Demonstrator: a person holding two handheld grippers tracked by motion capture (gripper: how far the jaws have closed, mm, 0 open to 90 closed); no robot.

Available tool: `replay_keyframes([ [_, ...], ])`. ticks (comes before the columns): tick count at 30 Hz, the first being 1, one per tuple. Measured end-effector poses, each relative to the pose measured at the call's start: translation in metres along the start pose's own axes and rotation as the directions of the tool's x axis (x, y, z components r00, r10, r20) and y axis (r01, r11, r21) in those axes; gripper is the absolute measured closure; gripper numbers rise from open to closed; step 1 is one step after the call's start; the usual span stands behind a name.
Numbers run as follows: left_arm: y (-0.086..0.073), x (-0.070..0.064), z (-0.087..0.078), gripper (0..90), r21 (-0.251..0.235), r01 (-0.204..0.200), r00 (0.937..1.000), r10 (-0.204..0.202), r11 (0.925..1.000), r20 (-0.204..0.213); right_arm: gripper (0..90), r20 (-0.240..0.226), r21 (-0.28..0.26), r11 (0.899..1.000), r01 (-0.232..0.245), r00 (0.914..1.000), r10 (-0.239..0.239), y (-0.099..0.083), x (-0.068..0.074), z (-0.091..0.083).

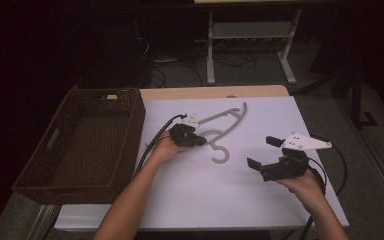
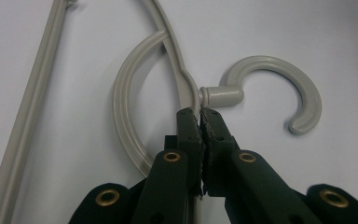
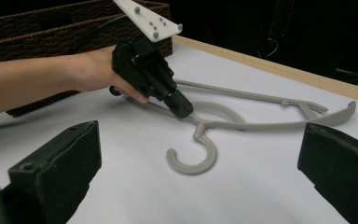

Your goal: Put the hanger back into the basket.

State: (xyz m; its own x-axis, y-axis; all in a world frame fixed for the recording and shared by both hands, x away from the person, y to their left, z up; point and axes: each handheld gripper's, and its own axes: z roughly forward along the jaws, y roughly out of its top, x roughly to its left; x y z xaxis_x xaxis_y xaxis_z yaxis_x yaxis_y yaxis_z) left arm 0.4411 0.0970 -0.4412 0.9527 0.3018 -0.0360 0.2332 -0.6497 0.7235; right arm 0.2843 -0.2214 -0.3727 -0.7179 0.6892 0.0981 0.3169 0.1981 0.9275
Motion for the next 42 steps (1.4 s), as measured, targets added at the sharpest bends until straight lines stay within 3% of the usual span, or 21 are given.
replay_keyframes([
  [3,-0.001,-0.007,0.000,88.0,-0.004,0.000,1.0000,0.000,1.0000,0.010,0.0,0.000,0.001,1.000,-0.001,1.0000,0.001,0.000,0.000,0.000],
  [11,-0.007,-0.042,0.000,88.0,-0.030,-0.011,0.9978,0.013,0.9995,0.065,0.0,0.000,0.002,1.000,-0.003,1.0000,0.003,0.000,0.001,0.000],
  [16,-0.003,-0.067,0.003,88.1,-0.030,-0.035,0.9937,0.038,0.9989,0.106,0.0,0.001,0.001,1.000,-0.002,1.0000,0.002,0.001,0.001,0.000],
  [19,0.000,-0.072,0.001,90.0,-0.057,-0.028,0.9895,0.036,0.9980,0.140,0.0,0.001,-0.001,1.000,-0.005,1.0000,0.005,0.001,0.001,-0.001],
  [21,0.004,-0.080,0.001,90.0,-0.063,-0.049,0.9872,0.058,0.9968,0.149,0.0,0.004,-0.003,1.000,-0.008,1.0000,0.008,0.001,0.001,-0.001],
  [22,0.006,-0.086,0.003,90.0,-0.033,-0.093,0.9858,0.097,0.9951,0.137,0.0,0.003,-0.005,1.000,-0.008,1.0000,0.008,0.001,0.000,-0.001],
  [28,0.008,-0.087,0.000,89.7,-0.066,-0.057,0.9869,0.067,0.9962,0.147,0.0,0.005,-0.008,1.000,-0.006,1.0000,0.006,0.001,0.000,-0.002],
  [30,0.008,-0.084,-0.006,81.3,-0.066,-0.052,0.9879,0.061,0.9965,0.143,0.0,0.005,-0.004,1.000,-0.009,0.9999,0.009,0.000,0.000,-0.001],
  [31,0.007,-0.083,-0.009,81.3,-0.061,-0.053,0.9893,0.061,0.9967,0.133,0.0,0.005,-0.004,1.000,-0.009,0.9999,0.009,0.000,0.000,-0.001],
  [34,0.004,-0.079,-0.020,70.1,-0.044,-0.045,0.9911,0.050,0.9980,0.124,0.0,0.004,-0.004,1.000,-0.008,1.0000,0.008,0.000,0.000,-0.001],
  [42,-0.017,-0.071,-0.036,61.7,0.005,-0.022,0.9936,0.022,0.9997,0.111,0.0,0.009,0.001,1.000,-0.009,0.9999,0.009,0.000,-0.001,-0.001],
])
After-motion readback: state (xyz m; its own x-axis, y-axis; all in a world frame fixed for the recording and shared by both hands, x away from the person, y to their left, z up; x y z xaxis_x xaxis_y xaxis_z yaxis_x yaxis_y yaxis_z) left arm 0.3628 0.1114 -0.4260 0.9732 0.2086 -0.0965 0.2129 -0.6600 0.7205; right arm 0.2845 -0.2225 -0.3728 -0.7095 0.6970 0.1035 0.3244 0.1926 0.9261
